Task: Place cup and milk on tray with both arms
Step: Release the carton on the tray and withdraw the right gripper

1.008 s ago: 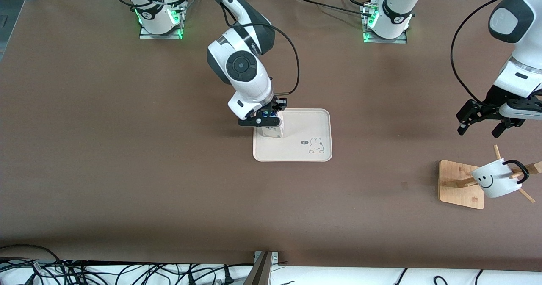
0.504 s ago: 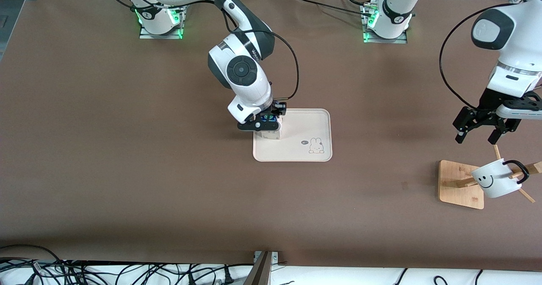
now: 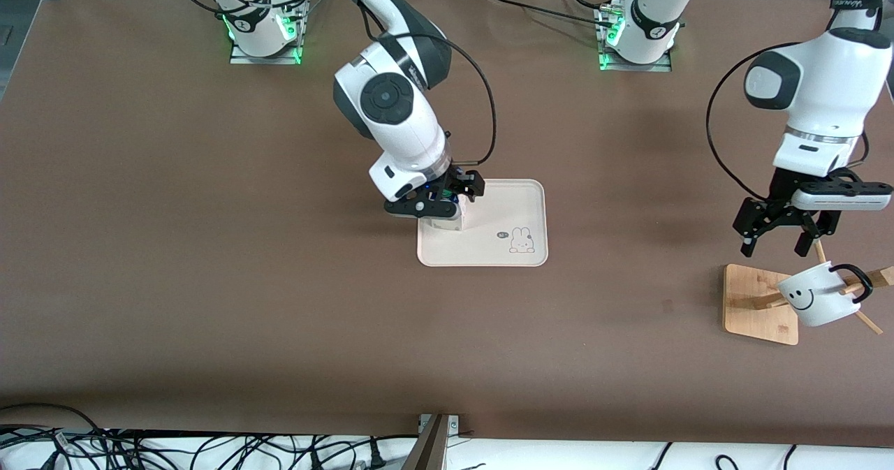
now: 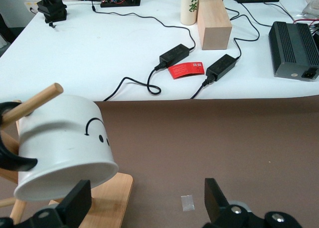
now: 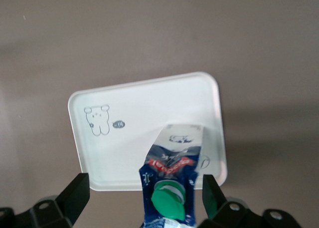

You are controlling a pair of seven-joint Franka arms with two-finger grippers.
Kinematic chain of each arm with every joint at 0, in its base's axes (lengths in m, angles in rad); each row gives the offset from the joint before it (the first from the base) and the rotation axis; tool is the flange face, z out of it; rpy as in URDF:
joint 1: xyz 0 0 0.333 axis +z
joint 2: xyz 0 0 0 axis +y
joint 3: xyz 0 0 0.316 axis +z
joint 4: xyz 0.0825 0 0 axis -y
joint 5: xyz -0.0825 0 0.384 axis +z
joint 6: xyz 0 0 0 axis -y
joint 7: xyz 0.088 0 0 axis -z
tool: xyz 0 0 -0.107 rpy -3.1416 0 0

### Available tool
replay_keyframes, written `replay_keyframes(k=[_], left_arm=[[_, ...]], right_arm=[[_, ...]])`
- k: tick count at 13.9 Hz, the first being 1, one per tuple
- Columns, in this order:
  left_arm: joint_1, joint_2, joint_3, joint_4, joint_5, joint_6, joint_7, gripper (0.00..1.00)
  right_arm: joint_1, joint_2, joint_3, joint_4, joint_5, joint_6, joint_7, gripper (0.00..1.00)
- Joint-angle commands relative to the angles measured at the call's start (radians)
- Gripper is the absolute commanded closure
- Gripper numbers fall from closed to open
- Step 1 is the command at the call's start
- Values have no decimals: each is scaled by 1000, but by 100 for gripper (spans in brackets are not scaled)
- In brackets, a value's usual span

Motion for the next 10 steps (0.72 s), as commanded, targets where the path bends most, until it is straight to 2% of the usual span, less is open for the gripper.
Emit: replay_keyframes(k=[1,4,5,7,9,10], left_arm=[[-7,48,-36,-72,-29,208,18,0],[-6,87,-42,-83,-29,293,16,0],[-6,114,-41,-83,-29,333,13,0],[0,116,-41,-82,-29,330,0,0],[13,119,-41,-80,-29,330,-16,0],[25,121,-42,-77,-28,330,-22,0]], right_arm=[[-53,-121,-52,0,-12,-140,-68,0],[-75,-228,-189,-8,-4,-370,-299,0],[-90,-257,-229,-20,3,-404,-383,0],[-162,-349,-232,-113,3,-441,-481,0],[-240,-466,-223,-251,-13,-437,-546,0],[-303,-522,-186,-315,-33,-431,-598,0]])
